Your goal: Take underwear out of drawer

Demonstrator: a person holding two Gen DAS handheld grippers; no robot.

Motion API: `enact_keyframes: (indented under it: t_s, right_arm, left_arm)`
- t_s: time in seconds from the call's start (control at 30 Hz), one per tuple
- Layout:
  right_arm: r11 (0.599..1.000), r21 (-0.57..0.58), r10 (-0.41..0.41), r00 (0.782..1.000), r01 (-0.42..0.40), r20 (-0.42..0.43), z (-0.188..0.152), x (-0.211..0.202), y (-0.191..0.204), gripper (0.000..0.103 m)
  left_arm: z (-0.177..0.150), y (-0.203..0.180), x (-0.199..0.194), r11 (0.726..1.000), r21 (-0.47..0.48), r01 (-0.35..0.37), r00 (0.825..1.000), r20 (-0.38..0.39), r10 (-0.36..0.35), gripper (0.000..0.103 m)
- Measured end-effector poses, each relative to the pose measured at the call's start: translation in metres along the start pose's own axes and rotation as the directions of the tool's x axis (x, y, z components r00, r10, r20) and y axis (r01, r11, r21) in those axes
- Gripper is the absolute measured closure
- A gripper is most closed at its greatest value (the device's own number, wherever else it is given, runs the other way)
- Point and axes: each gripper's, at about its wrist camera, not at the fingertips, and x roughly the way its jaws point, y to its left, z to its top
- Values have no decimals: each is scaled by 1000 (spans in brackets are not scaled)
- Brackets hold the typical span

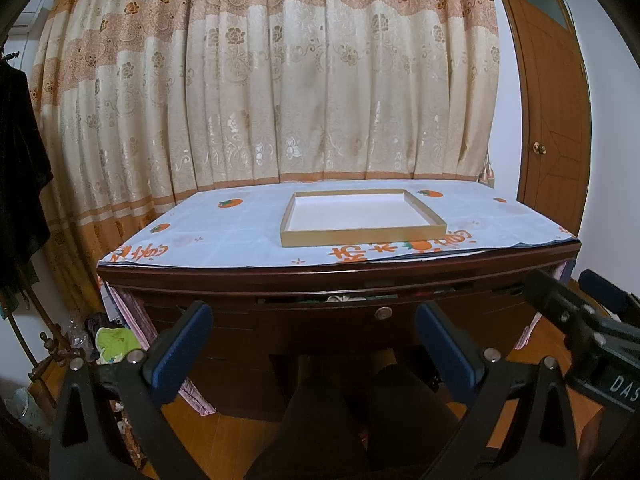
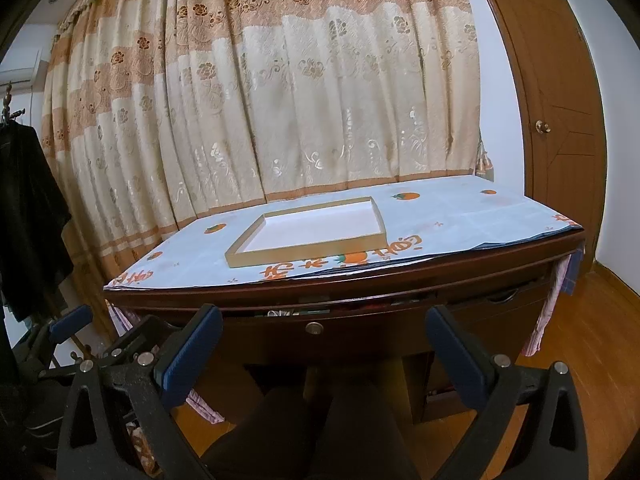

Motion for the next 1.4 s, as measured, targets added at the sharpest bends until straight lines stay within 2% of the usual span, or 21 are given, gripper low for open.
enact_keyframes:
  t_s: [0.67, 0.97, 1.4]
  right_arm:
    - [1000, 0, -1, 1000, 1, -3, 7, 1, 3, 0]
    - [1000, -3, 1, 1000, -1, -7, -3, 6, 6, 0]
    - [1000, -2, 1, 1000, -1, -9, 0, 6, 5, 0]
  left_arm:
    - [-2, -1, 1, 1000, 0, -1, 1000, -3, 1, 0]
    - [-5, -1, 3, 1000, 0, 0, 1000, -6, 0, 0]
    - [-4, -1, 4, 1000, 1, 0, 1000, -8, 0, 0]
